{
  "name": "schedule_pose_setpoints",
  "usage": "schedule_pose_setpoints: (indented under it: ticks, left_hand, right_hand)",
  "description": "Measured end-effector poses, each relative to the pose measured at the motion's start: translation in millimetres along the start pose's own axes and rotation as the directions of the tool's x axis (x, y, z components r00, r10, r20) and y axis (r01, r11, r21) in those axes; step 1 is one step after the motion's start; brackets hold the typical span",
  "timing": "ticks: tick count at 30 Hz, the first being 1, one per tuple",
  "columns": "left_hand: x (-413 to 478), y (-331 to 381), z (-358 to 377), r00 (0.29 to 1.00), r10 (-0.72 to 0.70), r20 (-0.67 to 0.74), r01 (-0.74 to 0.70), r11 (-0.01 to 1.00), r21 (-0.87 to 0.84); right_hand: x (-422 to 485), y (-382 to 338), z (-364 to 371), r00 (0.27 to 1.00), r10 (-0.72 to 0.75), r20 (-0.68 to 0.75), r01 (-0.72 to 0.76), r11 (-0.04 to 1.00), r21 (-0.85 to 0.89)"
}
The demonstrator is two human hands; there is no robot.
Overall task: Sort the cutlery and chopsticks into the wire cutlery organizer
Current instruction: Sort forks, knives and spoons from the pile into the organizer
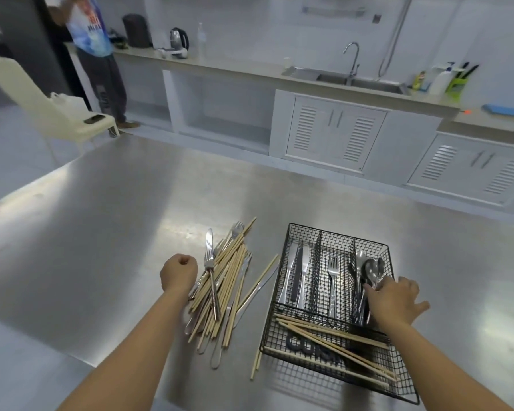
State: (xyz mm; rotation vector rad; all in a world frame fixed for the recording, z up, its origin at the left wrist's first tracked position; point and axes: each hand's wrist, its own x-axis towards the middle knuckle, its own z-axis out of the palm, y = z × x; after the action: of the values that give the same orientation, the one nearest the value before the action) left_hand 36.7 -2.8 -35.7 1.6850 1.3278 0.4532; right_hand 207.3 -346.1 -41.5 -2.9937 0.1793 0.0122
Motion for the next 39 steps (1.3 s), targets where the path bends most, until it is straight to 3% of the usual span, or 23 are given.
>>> schedule_pose_setpoints:
  ticks: [6, 10, 15, 18, 21, 28, 33, 39]
  left_hand:
    - [3, -1, 7, 0.982, 0.112, 0.152, -0.145, 0.963, 0.226]
    - [-3, 1, 14, 0.932, 0.111, 0.345, -0.232, 0.913, 0.335]
    - [2, 11, 19, 0.894, 0.081, 0.440, -0.266, 0.887, 0.378]
    - [7, 13, 21, 0.876, 0.038, 0.481, -0.228, 0.911, 0.343]
    - [9, 13, 18, 0.841, -0.008, 0.540, -0.139, 0.963, 0.232]
    - [18, 15, 1, 0.783, 0.033, 0.622, 0.063, 0.989, -0.132]
    - [29, 14, -12, 0.812, 0.074, 0.579, 0.178, 0.913, -0.366]
    - [39, 9, -19, 0.839, -0.054, 0.541, 0.145, 0.981, -0.127]
  right_hand:
    - [-11, -11, -11, 0.996, 0.041, -0.080, -0.023, 0.976, 0.215]
    - [-37, -41, -19, 0.952, -0.176, -0.249, 0.244, 0.930, 0.276]
    - [-84, -108, -23, 0.917, -0.372, -0.144, 0.392, 0.771, 0.502]
    - [-104, -137, -19, 0.901, -0.435, -0.005, 0.330, 0.675, 0.660]
    - [-118, -155, -11, 0.870, -0.456, 0.189, 0.157, 0.619, 0.769]
    - [-117, -182, 6, 0.789, -0.414, 0.454, -0.081, 0.662, 0.745]
    - [-107, -206, 21, 0.832, -0.314, 0.457, -0.082, 0.745, 0.662]
    - [-91, -232, 30, 0.884, -0.127, 0.449, -0.185, 0.789, 0.587]
